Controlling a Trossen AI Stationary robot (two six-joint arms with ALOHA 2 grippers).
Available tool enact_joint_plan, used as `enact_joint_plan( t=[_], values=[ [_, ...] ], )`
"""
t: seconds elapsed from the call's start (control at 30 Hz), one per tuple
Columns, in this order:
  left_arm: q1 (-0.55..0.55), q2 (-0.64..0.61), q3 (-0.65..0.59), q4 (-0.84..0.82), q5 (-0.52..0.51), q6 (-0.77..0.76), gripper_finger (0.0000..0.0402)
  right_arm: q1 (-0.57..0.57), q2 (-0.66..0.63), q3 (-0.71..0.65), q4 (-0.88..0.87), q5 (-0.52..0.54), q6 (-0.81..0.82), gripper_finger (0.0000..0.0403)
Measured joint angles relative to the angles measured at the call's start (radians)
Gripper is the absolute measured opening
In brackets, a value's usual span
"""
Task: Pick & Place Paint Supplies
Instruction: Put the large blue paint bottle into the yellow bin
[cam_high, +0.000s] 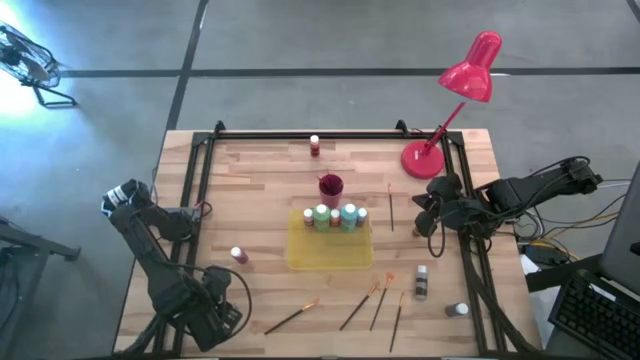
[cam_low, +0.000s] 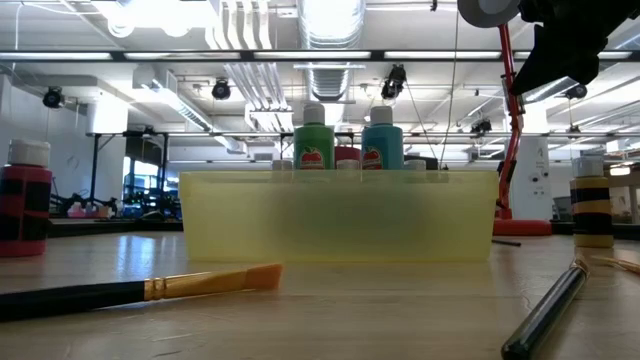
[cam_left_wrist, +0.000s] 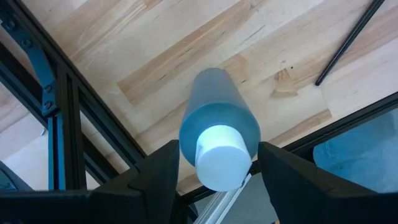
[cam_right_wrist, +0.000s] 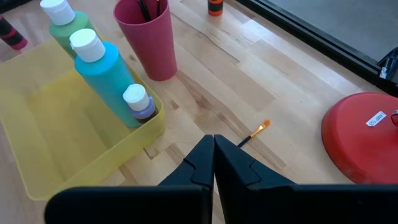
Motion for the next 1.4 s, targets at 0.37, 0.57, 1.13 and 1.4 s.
enact_joint_plan(
  t=[0.37, 0.57, 1.13, 1.4],
  values=[
    [0.0, 0.0, -0.008, 0.005, 0.0, 0.005, 0.0183, 0.0, 0.0, 0.0, 0.0, 0.0, 0.0, 0.0008],
    [0.0, 0.0, -0.026, 0.008, 0.003, 0.008, 0.0161, 0.0, 0.0, 0.0, 0.0, 0.0, 0.0, 0.0008],
    [0.05, -0.003, -0.007, -0.038, 0.019, 0.096, 0.0124, 0.0, 0.0, 0.0, 0.0, 0.0, 0.0, 0.0008],
    [0.107, -0.003, 0.06, -0.076, -0.007, 0.192, 0.0124, 0.0, 0.0, 0.0, 0.0, 0.0, 0.0, 0.0008]
  ],
)
